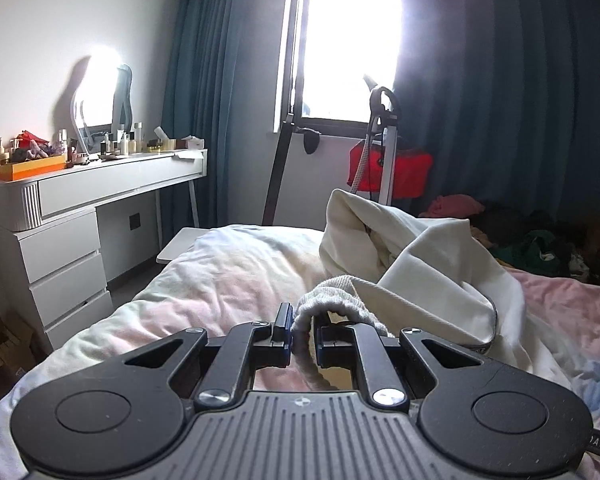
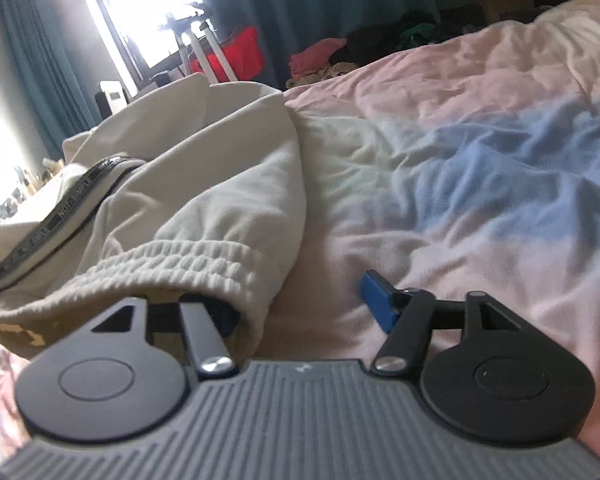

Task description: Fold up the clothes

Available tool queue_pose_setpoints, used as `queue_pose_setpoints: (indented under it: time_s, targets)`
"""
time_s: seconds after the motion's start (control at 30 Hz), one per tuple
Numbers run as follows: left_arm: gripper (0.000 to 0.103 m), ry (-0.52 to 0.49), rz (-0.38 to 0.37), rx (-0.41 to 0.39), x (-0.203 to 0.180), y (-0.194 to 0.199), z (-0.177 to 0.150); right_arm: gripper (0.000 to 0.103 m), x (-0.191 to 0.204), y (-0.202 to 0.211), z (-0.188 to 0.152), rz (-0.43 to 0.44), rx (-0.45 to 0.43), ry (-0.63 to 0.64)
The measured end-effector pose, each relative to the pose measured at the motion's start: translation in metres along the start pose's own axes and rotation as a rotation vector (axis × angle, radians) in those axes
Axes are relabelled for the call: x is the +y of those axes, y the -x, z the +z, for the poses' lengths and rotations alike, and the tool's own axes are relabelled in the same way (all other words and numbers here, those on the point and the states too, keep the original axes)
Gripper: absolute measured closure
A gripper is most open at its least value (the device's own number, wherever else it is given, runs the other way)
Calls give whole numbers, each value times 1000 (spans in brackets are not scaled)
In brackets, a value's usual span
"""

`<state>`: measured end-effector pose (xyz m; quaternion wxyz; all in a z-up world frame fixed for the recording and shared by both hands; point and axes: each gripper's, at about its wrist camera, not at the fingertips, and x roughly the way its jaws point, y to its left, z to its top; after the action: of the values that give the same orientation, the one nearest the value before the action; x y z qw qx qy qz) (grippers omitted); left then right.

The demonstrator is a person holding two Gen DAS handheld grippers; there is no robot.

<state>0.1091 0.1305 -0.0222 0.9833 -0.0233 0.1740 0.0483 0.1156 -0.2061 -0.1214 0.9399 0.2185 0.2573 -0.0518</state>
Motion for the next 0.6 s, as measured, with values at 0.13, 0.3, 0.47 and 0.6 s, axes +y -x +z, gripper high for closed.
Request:
queue_pose_setpoints:
  time_s: [0.13,0.3,0.47,0.6]
  targets:
    - [90,-28,-24,-22,-2,0,-5,84,12,7,7,-15,-26,106]
    - [90,11,-84,-12,0,9,-2,86,24,48,29,-31,-165,185]
    - [88,83,-101,30,11,26,10,87,36,126,48,-54,-324,276]
    - [84,67,-126,175,19,28,6,88,53,167,39,-113,-359,508]
